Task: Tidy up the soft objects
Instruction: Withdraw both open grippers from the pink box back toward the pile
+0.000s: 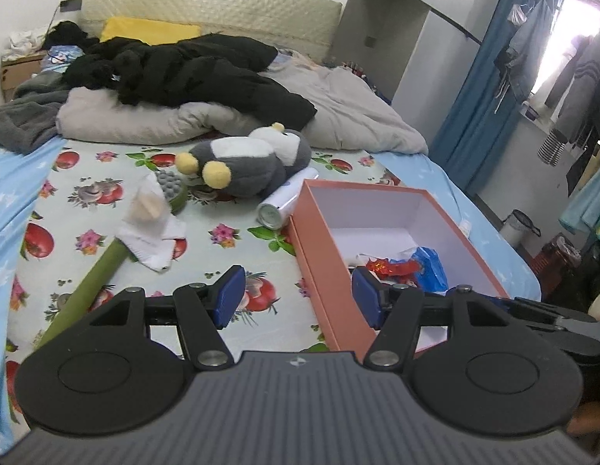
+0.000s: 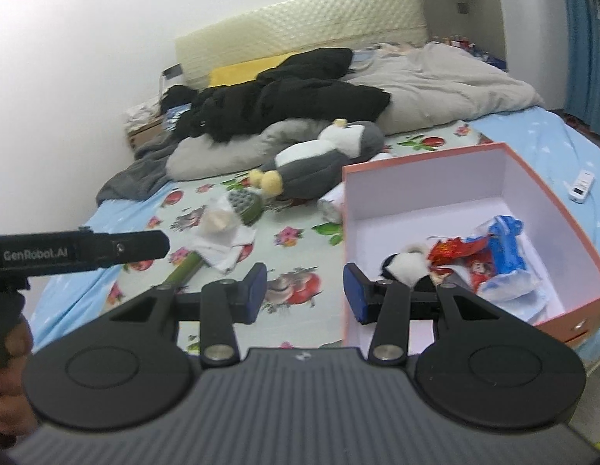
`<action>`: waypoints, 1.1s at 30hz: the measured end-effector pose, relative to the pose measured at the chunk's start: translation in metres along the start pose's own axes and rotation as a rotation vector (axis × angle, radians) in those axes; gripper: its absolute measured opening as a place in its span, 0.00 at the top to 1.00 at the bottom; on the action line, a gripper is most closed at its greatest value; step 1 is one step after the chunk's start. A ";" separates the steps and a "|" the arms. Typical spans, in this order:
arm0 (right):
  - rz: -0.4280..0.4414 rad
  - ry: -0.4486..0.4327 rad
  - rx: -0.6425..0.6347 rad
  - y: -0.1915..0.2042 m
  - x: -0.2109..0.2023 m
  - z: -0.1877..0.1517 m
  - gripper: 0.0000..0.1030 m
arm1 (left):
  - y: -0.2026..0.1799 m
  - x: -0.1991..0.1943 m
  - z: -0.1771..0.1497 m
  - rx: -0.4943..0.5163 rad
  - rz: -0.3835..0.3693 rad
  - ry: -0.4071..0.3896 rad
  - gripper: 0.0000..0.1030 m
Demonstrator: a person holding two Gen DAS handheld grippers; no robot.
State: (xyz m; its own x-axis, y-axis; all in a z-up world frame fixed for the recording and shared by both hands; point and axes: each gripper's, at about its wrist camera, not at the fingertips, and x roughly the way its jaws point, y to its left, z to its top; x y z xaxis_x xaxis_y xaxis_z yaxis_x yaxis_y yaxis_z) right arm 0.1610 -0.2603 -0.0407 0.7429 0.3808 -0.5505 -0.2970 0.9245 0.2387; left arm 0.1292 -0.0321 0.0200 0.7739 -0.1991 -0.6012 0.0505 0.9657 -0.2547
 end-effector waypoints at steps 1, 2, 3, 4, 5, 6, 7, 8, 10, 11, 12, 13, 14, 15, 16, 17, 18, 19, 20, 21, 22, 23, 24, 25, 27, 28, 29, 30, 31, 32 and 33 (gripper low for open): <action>0.008 0.000 -0.006 0.003 0.000 -0.002 0.55 | 0.003 -0.003 -0.002 -0.001 0.004 -0.002 0.35; 0.009 0.002 -0.007 0.006 0.001 -0.004 0.55 | 0.007 -0.006 -0.004 -0.003 0.005 -0.004 0.35; 0.009 0.005 -0.004 0.008 0.001 -0.006 0.55 | 0.010 -0.008 -0.006 -0.003 0.007 -0.005 0.35; 0.011 0.007 -0.001 0.010 0.002 -0.008 0.55 | 0.015 -0.010 -0.008 0.000 0.011 -0.008 0.35; 0.014 0.009 0.003 0.013 0.002 -0.010 0.55 | 0.019 -0.011 -0.011 0.001 0.015 -0.010 0.35; 0.015 0.008 0.006 0.017 0.004 -0.013 0.55 | 0.026 -0.014 -0.014 -0.001 0.022 -0.011 0.35; 0.014 0.012 0.009 0.020 0.006 -0.017 0.55 | 0.032 -0.016 -0.017 -0.007 0.030 -0.012 0.35; 0.017 0.027 0.008 0.024 0.008 -0.022 0.55 | 0.038 -0.018 -0.019 -0.014 0.039 -0.014 0.35; 0.043 0.041 -0.009 0.034 0.011 -0.030 0.55 | 0.052 -0.025 -0.025 -0.034 0.054 -0.026 0.35; 0.052 0.047 -0.022 0.040 0.012 -0.034 0.55 | 0.058 -0.029 -0.028 -0.047 0.061 -0.034 0.35; 0.058 0.053 -0.033 0.046 0.014 -0.038 0.55 | 0.064 -0.035 -0.031 -0.054 0.071 -0.049 0.35; 0.063 0.060 -0.041 0.051 0.015 -0.041 0.55 | 0.068 -0.040 -0.032 -0.053 0.076 -0.063 0.35; 0.069 0.063 -0.047 0.056 0.016 -0.044 0.55 | 0.072 -0.047 -0.033 -0.048 0.084 -0.076 0.35; 0.074 0.064 -0.052 0.060 0.016 -0.046 0.55 | 0.075 -0.053 -0.034 -0.044 0.092 -0.087 0.34; 0.076 0.065 -0.055 0.065 0.015 -0.048 0.55 | 0.078 -0.059 -0.037 -0.040 0.098 -0.098 0.33; 0.079 0.065 -0.058 0.070 0.015 -0.050 0.55 | 0.081 -0.064 -0.038 -0.037 0.100 -0.104 0.30; 0.081 0.065 -0.057 0.074 0.014 -0.052 0.55 | 0.085 -0.067 -0.040 -0.036 0.098 -0.108 0.29; 0.083 0.065 -0.055 0.078 0.014 -0.053 0.55 | 0.088 -0.070 -0.042 -0.039 0.097 -0.111 0.29; 0.086 0.066 -0.055 0.081 0.015 -0.055 0.55 | 0.091 -0.072 -0.044 -0.042 0.096 -0.113 0.29; 0.090 0.067 -0.056 0.083 0.016 -0.056 0.55 | 0.095 -0.073 -0.047 -0.048 0.098 -0.116 0.29; 0.092 0.069 -0.059 0.084 0.018 -0.058 0.55 | 0.097 -0.072 -0.048 -0.054 0.103 -0.117 0.29; 0.094 0.074 -0.062 0.086 0.022 -0.060 0.55 | 0.099 -0.069 -0.051 -0.058 0.110 -0.113 0.29; 0.097 0.084 -0.063 0.086 0.026 -0.063 0.55 | 0.101 -0.065 -0.053 -0.063 0.120 -0.105 0.29; 0.101 0.093 -0.062 0.086 0.030 -0.065 0.55 | 0.103 -0.060 -0.054 -0.069 0.131 -0.098 0.29; 0.116 0.114 -0.065 0.087 0.040 -0.068 0.55 | 0.108 -0.050 -0.057 -0.090 0.150 -0.090 0.29; 0.123 0.122 -0.070 0.087 0.045 -0.068 0.55 | 0.111 -0.044 -0.057 -0.103 0.158 -0.085 0.29; 0.129 0.131 -0.076 0.087 0.050 -0.068 0.55 | 0.113 -0.038 -0.057 -0.116 0.166 -0.084 0.29; 0.133 0.137 -0.084 0.087 0.056 -0.068 0.55 | 0.117 -0.032 -0.056 -0.129 0.174 -0.086 0.29; 0.136 0.140 -0.091 0.087 0.062 -0.067 0.55 | 0.120 -0.026 -0.056 -0.137 0.181 -0.086 0.29; 0.138 0.141 -0.096 0.086 0.066 -0.066 0.55 | 0.124 -0.019 -0.055 -0.145 0.193 -0.083 0.29; 0.140 0.140 -0.100 0.086 0.072 -0.065 0.55 | 0.128 -0.011 -0.054 -0.152 0.203 -0.080 0.29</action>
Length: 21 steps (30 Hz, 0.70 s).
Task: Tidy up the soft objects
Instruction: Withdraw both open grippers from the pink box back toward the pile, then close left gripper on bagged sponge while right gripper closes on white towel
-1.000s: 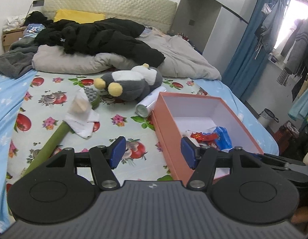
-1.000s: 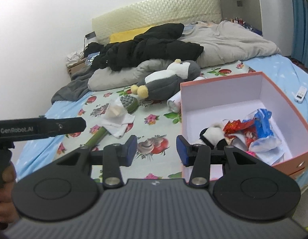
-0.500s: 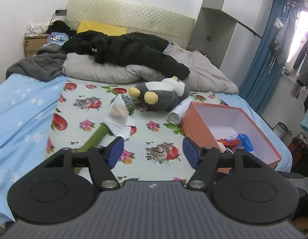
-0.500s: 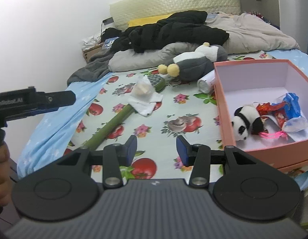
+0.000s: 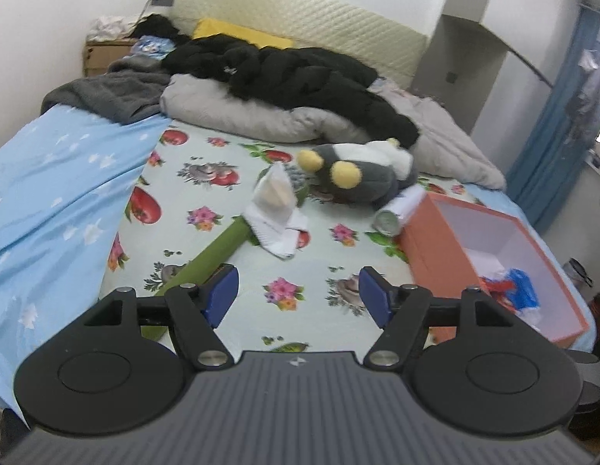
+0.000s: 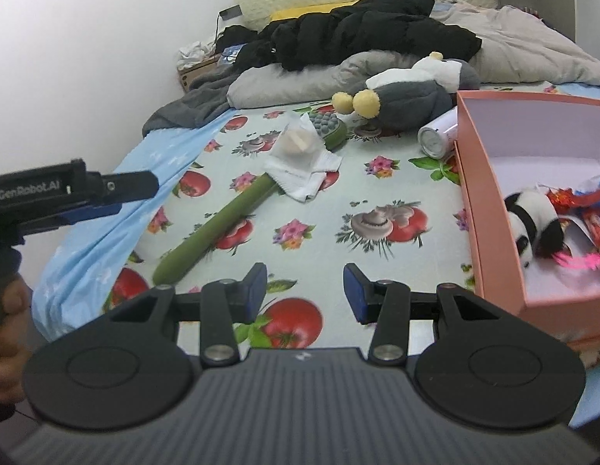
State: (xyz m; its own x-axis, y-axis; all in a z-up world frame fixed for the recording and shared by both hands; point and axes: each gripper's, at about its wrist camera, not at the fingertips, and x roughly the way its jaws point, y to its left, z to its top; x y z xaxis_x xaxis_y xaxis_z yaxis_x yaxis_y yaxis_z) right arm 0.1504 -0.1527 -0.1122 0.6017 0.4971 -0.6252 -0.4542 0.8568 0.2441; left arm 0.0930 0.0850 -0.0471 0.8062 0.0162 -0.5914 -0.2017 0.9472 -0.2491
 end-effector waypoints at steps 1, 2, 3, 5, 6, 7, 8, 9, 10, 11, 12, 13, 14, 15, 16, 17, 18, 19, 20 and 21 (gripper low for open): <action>-0.002 0.000 -0.002 -0.003 0.006 0.002 0.55 | 0.002 0.008 0.001 -0.004 0.006 0.001 0.29; -0.007 0.002 -0.001 -0.006 0.013 0.005 0.55 | 0.005 0.017 0.002 -0.008 0.015 0.005 0.29; -0.008 0.005 0.001 -0.008 0.020 0.007 0.55 | 0.008 0.026 0.003 -0.014 0.023 0.011 0.29; -0.010 0.008 0.012 -0.014 0.034 0.012 0.55 | 0.013 0.046 0.004 -0.023 0.029 0.026 0.29; -0.011 0.009 0.021 -0.018 0.042 0.014 0.55 | 0.016 0.057 0.005 -0.023 0.034 0.033 0.29; -0.011 0.010 0.028 -0.021 0.049 0.017 0.55 | 0.018 0.067 0.004 -0.022 0.040 0.039 0.29; -0.013 0.010 0.035 -0.024 0.057 0.020 0.55 | 0.021 0.079 0.005 -0.020 0.046 0.049 0.29; -0.013 0.009 0.041 -0.027 0.065 0.024 0.55 | 0.024 0.092 0.005 -0.019 0.051 0.056 0.29; -0.014 0.010 0.047 -0.030 0.073 0.027 0.55 | 0.026 0.102 0.006 -0.021 0.057 0.059 0.29; -0.012 0.011 0.057 -0.033 0.081 0.032 0.55 | 0.030 0.114 0.007 -0.024 0.063 0.062 0.29; -0.006 0.011 0.067 -0.037 0.090 0.036 0.55 | 0.033 0.126 0.009 -0.026 0.063 0.062 0.29; 0.002 0.010 0.080 -0.040 0.099 0.040 0.55 | 0.037 0.135 0.011 -0.028 0.065 0.062 0.29; 0.011 0.012 0.095 -0.044 0.110 0.045 0.55 | 0.040 0.145 0.014 -0.030 0.068 0.060 0.29; 0.014 0.011 0.105 -0.047 0.120 0.049 0.55 | 0.043 0.155 0.017 -0.033 0.068 0.056 0.29; 0.010 0.014 0.106 -0.049 0.132 0.053 0.54 | 0.046 0.164 0.022 -0.037 0.064 0.049 0.29; 0.006 0.019 0.105 -0.049 0.143 0.056 0.54 | 0.048 0.173 0.027 -0.039 0.058 0.042 0.29; 0.011 0.024 0.104 -0.050 0.153 0.059 0.54 | 0.050 0.181 0.031 -0.041 0.050 0.037 0.30; 0.021 0.031 0.101 -0.049 0.163 0.061 0.54 | 0.053 0.190 0.037 -0.045 0.041 0.033 0.30; 0.033 0.039 0.095 -0.048 0.172 0.062 0.54 | 0.056 0.198 0.042 -0.050 0.032 0.027 0.30; 0.043 0.045 0.083 -0.045 0.181 0.063 0.54 | 0.059 0.206 0.046 -0.054 0.024 0.021 0.30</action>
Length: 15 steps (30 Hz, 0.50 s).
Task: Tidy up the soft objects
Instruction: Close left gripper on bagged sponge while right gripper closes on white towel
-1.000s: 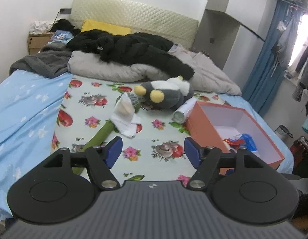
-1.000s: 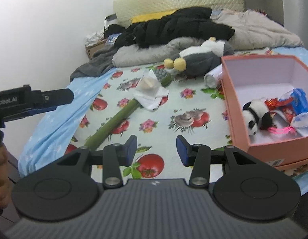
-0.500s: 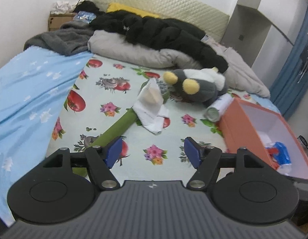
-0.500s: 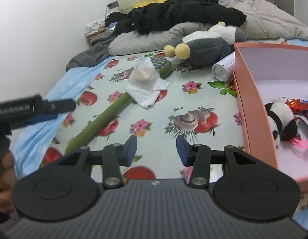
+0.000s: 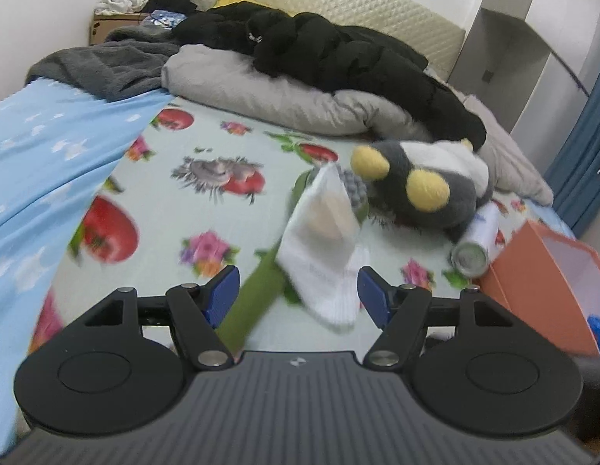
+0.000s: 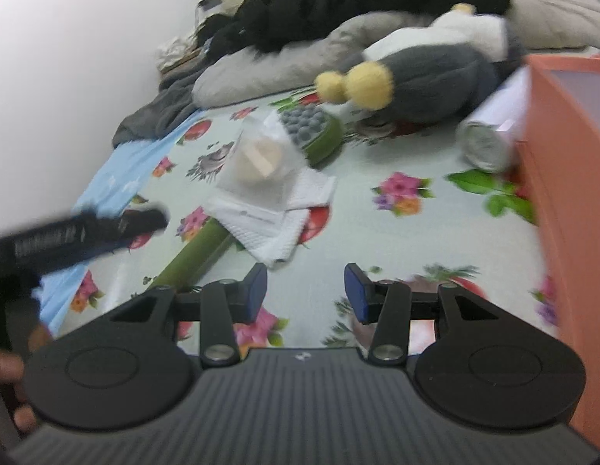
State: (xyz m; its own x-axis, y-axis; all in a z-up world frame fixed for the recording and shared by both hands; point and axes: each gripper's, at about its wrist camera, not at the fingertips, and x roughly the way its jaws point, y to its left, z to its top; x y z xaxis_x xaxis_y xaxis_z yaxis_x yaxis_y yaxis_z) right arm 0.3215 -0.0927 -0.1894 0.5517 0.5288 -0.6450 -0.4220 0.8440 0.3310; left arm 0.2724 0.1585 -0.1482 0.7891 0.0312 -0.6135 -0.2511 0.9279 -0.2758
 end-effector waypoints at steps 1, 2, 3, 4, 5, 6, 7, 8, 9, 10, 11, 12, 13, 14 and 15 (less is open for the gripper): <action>0.009 0.006 -0.015 0.003 0.009 0.000 0.54 | 0.003 0.009 0.004 -0.005 -0.003 -0.001 0.30; 0.014 0.016 -0.031 0.006 0.019 0.000 0.54 | 0.005 0.017 0.008 -0.007 -0.004 -0.003 0.31; 0.014 0.028 -0.045 0.008 0.028 0.000 0.54 | 0.007 0.026 0.011 -0.007 -0.004 -0.002 0.35; 0.016 0.038 -0.063 0.011 0.037 -0.001 0.54 | 0.008 0.033 0.014 -0.004 -0.007 0.002 0.38; 0.016 0.043 -0.075 0.013 0.044 -0.001 0.55 | 0.009 0.040 0.016 0.001 -0.010 0.006 0.42; 0.012 0.051 -0.086 0.015 0.052 0.000 0.55 | 0.011 0.046 0.018 0.005 -0.016 0.007 0.44; 0.010 0.056 -0.093 0.016 0.058 0.000 0.55 | 0.012 0.053 0.018 0.007 -0.021 0.012 0.45; 0.011 0.060 -0.098 0.016 0.064 0.002 0.55 | 0.013 0.059 0.019 0.009 -0.025 0.020 0.48; 0.011 0.063 -0.102 0.017 0.070 0.003 0.55 | 0.014 0.063 0.019 0.011 -0.029 0.026 0.51; 0.012 0.064 -0.108 0.019 0.075 0.005 0.55 | 0.014 0.069 0.018 0.016 -0.030 0.034 0.54; 0.015 0.058 -0.119 0.021 0.079 0.007 0.55 | 0.014 0.074 0.018 0.022 -0.030 0.043 0.59; 0.018 0.052 -0.130 0.022 0.082 0.008 0.56 | 0.015 0.079 0.017 0.030 -0.029 0.050 0.61; 0.016 0.049 -0.142 0.024 0.086 0.010 0.56 | 0.015 0.083 0.016 0.035 -0.022 0.051 0.62; 0.010 0.045 -0.159 0.027 0.090 0.012 0.56 | 0.016 0.087 0.015 0.037 -0.013 0.055 0.65; 0.001 0.047 -0.184 0.030 0.093 0.012 0.56 | 0.016 0.091 0.015 0.040 -0.010 0.062 0.73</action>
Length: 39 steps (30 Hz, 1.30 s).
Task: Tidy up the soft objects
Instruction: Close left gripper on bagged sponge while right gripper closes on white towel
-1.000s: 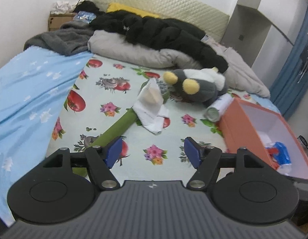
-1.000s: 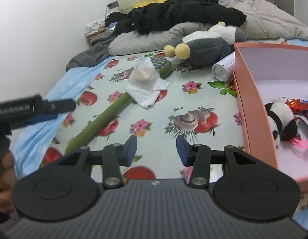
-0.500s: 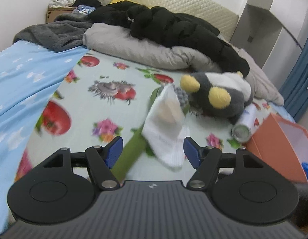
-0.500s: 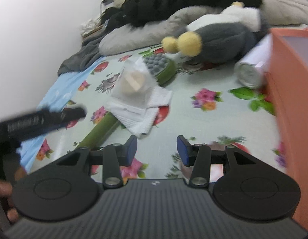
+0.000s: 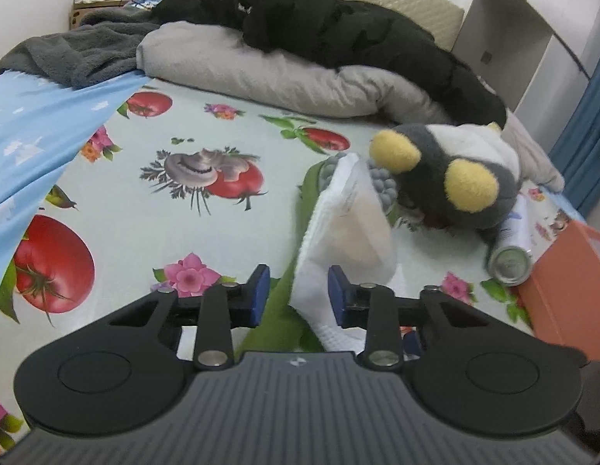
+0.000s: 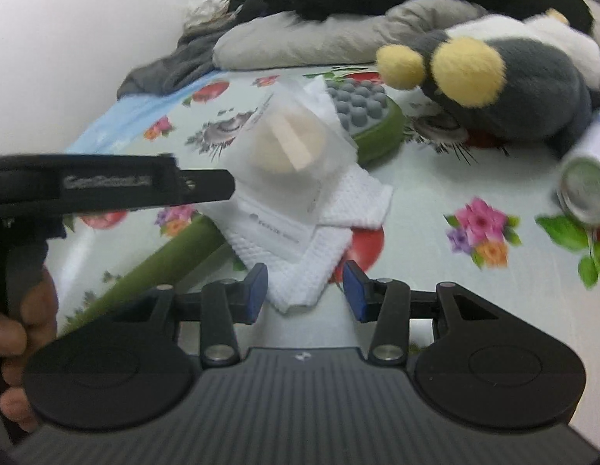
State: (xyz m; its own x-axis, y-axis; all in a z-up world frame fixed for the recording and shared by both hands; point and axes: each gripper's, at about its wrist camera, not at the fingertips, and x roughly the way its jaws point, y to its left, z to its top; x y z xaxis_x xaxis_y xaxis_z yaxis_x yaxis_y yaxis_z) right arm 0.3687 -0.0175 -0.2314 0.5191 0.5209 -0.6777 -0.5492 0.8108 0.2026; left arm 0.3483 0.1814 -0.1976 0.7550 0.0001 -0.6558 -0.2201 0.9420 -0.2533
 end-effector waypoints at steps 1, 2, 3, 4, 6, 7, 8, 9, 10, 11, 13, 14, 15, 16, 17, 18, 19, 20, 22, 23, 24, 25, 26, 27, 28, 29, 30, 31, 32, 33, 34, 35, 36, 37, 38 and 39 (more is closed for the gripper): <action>-0.009 0.008 -0.031 0.003 0.003 0.001 0.56 | 0.000 0.001 -0.001 0.001 -0.002 0.003 0.78; -0.019 0.012 -0.070 0.008 0.005 0.000 0.59 | -0.001 0.003 -0.002 0.005 -0.006 0.004 0.86; -0.035 0.016 -0.111 0.013 0.007 0.000 0.69 | -0.002 0.003 -0.002 0.010 -0.009 0.001 0.90; -0.055 0.020 -0.144 0.016 0.008 -0.001 0.80 | -0.003 0.002 -0.003 0.015 -0.006 -0.005 0.91; -0.086 0.031 -0.179 0.021 0.007 -0.001 0.93 | -0.006 -0.001 -0.004 0.010 -0.032 0.003 0.94; -0.087 0.042 -0.172 0.022 0.006 -0.001 0.95 | -0.008 -0.004 -0.005 0.003 -0.042 -0.001 0.94; -0.098 0.045 -0.171 0.022 0.005 0.000 0.95 | -0.009 -0.007 -0.006 -0.002 -0.051 -0.002 0.95; -0.108 0.044 -0.176 0.022 0.002 -0.001 0.95 | -0.011 -0.011 -0.007 -0.010 -0.061 -0.004 0.95; -0.112 0.044 -0.174 0.022 0.001 -0.001 0.95 | -0.012 -0.015 -0.008 -0.020 -0.070 -0.006 0.96; -0.107 0.046 -0.162 0.020 -0.003 -0.003 0.95 | -0.014 -0.020 -0.010 -0.028 -0.081 -0.007 0.96; -0.106 0.048 -0.143 0.018 -0.012 -0.006 0.95 | -0.018 -0.031 -0.015 -0.050 -0.103 -0.008 0.96; -0.113 0.045 -0.140 0.018 -0.017 -0.008 0.95 | -0.021 -0.037 -0.018 -0.061 -0.114 -0.009 0.96; -0.120 0.041 -0.136 0.017 -0.024 -0.011 0.95 | -0.023 -0.043 -0.022 -0.072 -0.125 -0.010 0.96; -0.125 0.038 -0.130 0.016 -0.030 -0.014 0.95 | -0.024 -0.048 -0.027 -0.096 -0.139 -0.007 0.96; -0.132 0.033 -0.120 0.015 -0.037 -0.016 0.95 | -0.026 -0.051 -0.034 -0.116 -0.158 0.004 0.97; -0.142 0.030 -0.109 0.013 -0.044 -0.020 0.95 | -0.028 -0.054 -0.040 -0.132 -0.166 0.015 0.97; -0.152 0.037 -0.097 0.011 -0.049 -0.025 0.95 | -0.030 -0.057 -0.046 -0.149 -0.165 0.022 0.97; -0.156 0.043 -0.084 0.009 -0.053 -0.030 0.95 | -0.031 -0.061 -0.051 -0.169 -0.175 0.028 0.97; -0.171 0.045 -0.069 0.007 -0.066 -0.040 0.96 | -0.035 -0.071 -0.063 -0.193 -0.191 0.040 0.97; -0.182 0.043 -0.068 0.006 -0.074 -0.046 0.96 | -0.038 -0.077 -0.070 -0.198 -0.198 0.048 0.97; -0.190 0.043 -0.064 0.005 -0.082 -0.052 0.96 | -0.042 -0.083 -0.076 -0.197 -0.205 0.058 0.97; -0.193 0.046 -0.060 0.005 -0.090 -0.057 0.95 | -0.046 -0.090 -0.083 -0.191 -0.209 0.067 0.97; -0.197 0.050 -0.061 0.005 -0.098 -0.064 0.95 | -0.050 -0.098 -0.091 -0.186 -0.213 0.077 0.97; -0.202 0.055 -0.069 0.006 -0.105 -0.069 0.96 | -0.055 -0.105 -0.100 -0.181 -0.223 0.091 0.97; -0.207 0.062 -0.078 0.007 -0.113 -0.077 0.95 | -0.057 -0.111 -0.107 -0.177 -0.230 0.104 0.97; -0.211 0.071 -0.080 0.007 -0.119 -0.082 0.95 | -0.061 -0.118 -0.116 -0.175 -0.241 0.126 0.97; -0.213 0.086 -0.080 0.006 -0.126 -0.088 0.95 | -0.063 -0.123 -0.124 -0.173 -0.249 0.149 0.97; -0.211 0.105 -0.076 0.005 -0.134 -0.096 0.95 | -0.065 -0.128 -0.132 -0.170 -0.254 0.167 0.97; -0.208 0.120 -0.073 0.005 -0.139 -0.101 0.95 | -0.066 -0.134 -0.141 -0.169 -0.257 0.183 0.97; -0.207 0.132 -0.071 0.005 -0.146 -0.107 0.95 | -0.066 -0.140 -0.150 -0.171 -0.258 0.201 0.97; -0.207 0.142 -0.072 0.006 -0.153 -0.113 0.95 | -0.065 -0.144 -0.157 -0.173 -0.258 0.215 0.97; -0.205 0.151 -0.072 0.008 -0.159 -0.119 0.95 | -0.064 -0.149 -0.164 -0.176 -0.257 0.230 0.97; -0.202 0.160 -0.069 0.008 -0.166 -0.125 0.95 | -0.063 -0.153 -0.171 -0.178 -0.252 0.245 0.97; -0.197 0.167 -0.063 0.009 -0.171 -0.130 0.95 | -0.061 -0.156 -0.176 -0.180 -0.237 0.252 0.96; -0.188 0.173 -0.057 0.010 -0.175 -0.135 0.95 | -0.060 -0.158 -0.179 -0.181 -0.219 0.255 0.96; -0.179 0.176 -0.050 0.011 -0.180 -0.140 0.95 | -0.059 -0.160 -0.182 -0.177 -0.187 0.257 0.95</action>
State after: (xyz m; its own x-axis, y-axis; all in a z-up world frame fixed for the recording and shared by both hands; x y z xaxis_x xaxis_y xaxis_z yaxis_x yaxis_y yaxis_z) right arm 0.1778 -0.1393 -0.2063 0.4914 0.3124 -0.8130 -0.4929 0.8693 0.0361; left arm 0.1276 0.0647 -0.2071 0.6175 -0.2724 -0.7379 -0.2134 0.8449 -0.4906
